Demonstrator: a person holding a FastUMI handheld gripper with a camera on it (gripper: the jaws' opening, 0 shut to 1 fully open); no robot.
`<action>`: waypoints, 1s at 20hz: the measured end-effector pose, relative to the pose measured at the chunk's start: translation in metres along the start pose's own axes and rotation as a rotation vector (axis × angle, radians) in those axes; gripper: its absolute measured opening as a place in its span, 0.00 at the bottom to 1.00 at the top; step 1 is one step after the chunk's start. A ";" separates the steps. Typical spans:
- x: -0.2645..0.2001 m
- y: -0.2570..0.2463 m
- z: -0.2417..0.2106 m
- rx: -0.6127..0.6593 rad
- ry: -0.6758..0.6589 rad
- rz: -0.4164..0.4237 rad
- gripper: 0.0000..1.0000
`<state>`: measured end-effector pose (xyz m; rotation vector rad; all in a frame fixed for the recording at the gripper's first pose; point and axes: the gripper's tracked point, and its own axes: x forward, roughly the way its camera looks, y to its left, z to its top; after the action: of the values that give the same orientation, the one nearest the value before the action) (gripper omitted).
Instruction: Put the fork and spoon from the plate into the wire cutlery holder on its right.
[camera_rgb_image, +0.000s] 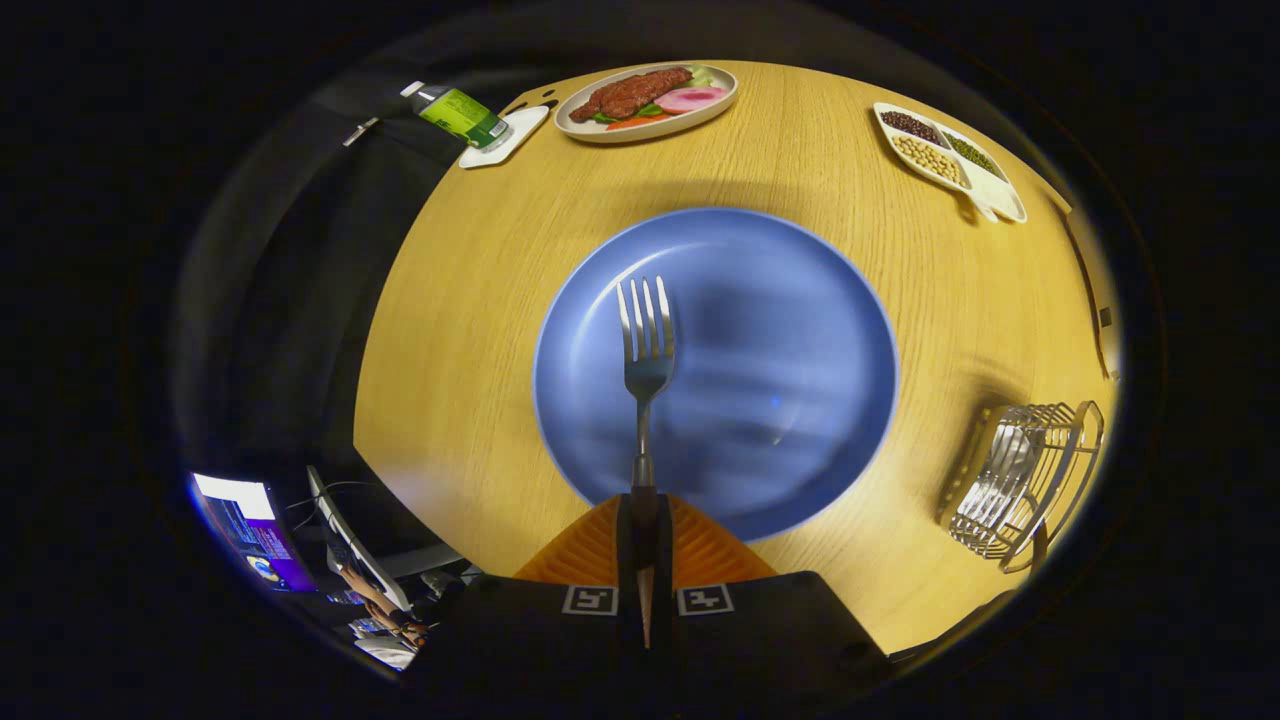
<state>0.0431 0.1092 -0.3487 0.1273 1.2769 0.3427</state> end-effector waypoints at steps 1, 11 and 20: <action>-0.014 -0.003 0.000 -0.013 -0.004 0.001 0.07; -0.148 -0.085 -0.026 -0.223 0.107 -0.138 0.06; -0.189 -0.169 -0.039 -0.246 0.290 -0.230 0.07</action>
<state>-0.0105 -0.1146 -0.2347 -0.2862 1.5065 0.3239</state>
